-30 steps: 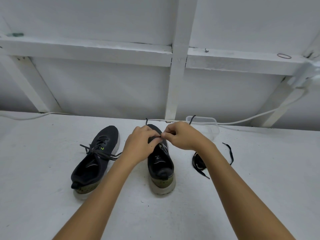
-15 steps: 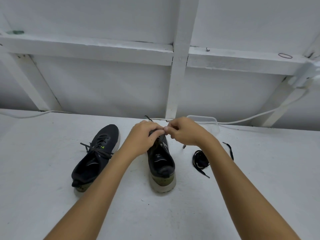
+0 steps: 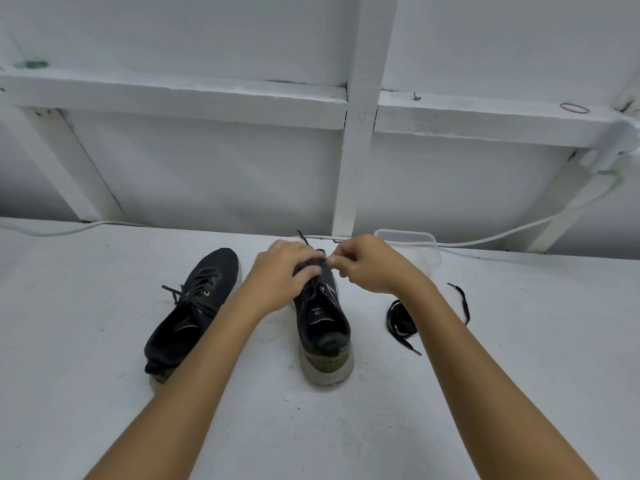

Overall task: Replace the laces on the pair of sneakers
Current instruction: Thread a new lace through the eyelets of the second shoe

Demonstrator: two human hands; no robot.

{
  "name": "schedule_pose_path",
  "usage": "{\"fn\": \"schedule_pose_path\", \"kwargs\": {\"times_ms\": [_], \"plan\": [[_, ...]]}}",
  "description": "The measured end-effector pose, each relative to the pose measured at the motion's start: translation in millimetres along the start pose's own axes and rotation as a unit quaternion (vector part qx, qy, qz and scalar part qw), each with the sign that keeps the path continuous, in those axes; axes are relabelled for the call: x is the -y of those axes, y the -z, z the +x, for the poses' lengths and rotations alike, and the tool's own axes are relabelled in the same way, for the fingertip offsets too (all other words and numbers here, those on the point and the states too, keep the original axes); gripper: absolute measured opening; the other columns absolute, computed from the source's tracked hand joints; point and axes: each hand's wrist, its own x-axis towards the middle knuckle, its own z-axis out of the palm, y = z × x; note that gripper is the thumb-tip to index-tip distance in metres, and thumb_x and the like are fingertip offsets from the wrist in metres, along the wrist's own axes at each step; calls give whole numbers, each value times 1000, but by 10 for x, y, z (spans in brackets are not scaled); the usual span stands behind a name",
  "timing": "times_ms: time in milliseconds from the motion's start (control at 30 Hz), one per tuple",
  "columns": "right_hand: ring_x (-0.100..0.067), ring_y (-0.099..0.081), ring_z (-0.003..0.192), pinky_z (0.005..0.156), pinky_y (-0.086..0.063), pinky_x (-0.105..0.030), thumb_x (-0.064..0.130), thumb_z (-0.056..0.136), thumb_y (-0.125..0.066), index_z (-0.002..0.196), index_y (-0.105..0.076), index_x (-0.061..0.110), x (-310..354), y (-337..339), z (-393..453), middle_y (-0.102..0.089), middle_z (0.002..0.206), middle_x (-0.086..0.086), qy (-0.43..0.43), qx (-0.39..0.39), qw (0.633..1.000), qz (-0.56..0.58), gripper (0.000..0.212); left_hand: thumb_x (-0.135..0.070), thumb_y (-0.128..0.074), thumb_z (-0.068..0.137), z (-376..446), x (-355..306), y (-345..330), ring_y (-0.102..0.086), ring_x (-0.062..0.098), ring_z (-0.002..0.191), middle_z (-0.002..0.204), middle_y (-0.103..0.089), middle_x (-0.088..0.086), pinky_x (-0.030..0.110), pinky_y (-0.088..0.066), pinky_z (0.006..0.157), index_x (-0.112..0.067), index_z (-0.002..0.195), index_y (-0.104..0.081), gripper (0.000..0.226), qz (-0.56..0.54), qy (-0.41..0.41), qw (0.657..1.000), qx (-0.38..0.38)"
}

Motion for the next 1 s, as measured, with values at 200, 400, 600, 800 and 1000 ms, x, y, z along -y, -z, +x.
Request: {"fn": "schedule_pose_path", "kwargs": {"times_ms": [200, 400, 600, 800, 1000], "plan": [[-7, -70, 75, 72, -52, -27, 24, 101, -56, 98, -75, 22, -166, 11, -55, -74, 84, 10, -46, 48, 998, -2, 19, -35, -56, 100, 24, 61, 39, -55, 18, 101, 99, -69, -15, 44, -46, 89, -28, 102, -72, 17, 49, 74, 994, -56], [-4, -73, 77, 65, -49, -22, 17, 99, -60, 96, -74, 19, -280, -48, -108, -77, 84, 6, -95, 76, 991, 62, 14, -28, -59, 99, -21, -26, 18, -62, 23, 85, 87, -69, -4, 34, -47, 75, -21, 108, -70, 16, 21, 159, 984, -75], [-8, -64, 81, 71, -46, -24, 35, 96, -69, 97, -76, 24, -451, -206, -145, -71, 88, 7, -146, -86, 980, 100, 13, -33, -59, 97, -63, -261, 12, -60, 18, 83, 81, -64, -3, 23, -41, 61, -14, 98, -63, 19, -96, 281, 955, 12], [-13, -72, 75, 61, -57, -20, 9, 96, -68, 108, -71, 4, -445, -386, -228, -74, 92, -10, -216, -113, 869, 430, 13, -50, -66, 90, -64, -322, -13, -52, 12, 66, 70, -61, -5, 25, -38, 60, -19, 83, -77, 33, -169, 338, 913, 155], [-14, -75, 81, 69, -58, -21, -1, 93, -69, 96, -70, 8, -373, -498, -274, -76, 90, -10, -174, -105, 853, 481, 10, -36, -73, 88, -87, -232, -124, -42, 14, 71, 72, -57, -5, 28, -30, 63, -19, 91, -73, 18, -284, 395, 850, 203]]}}
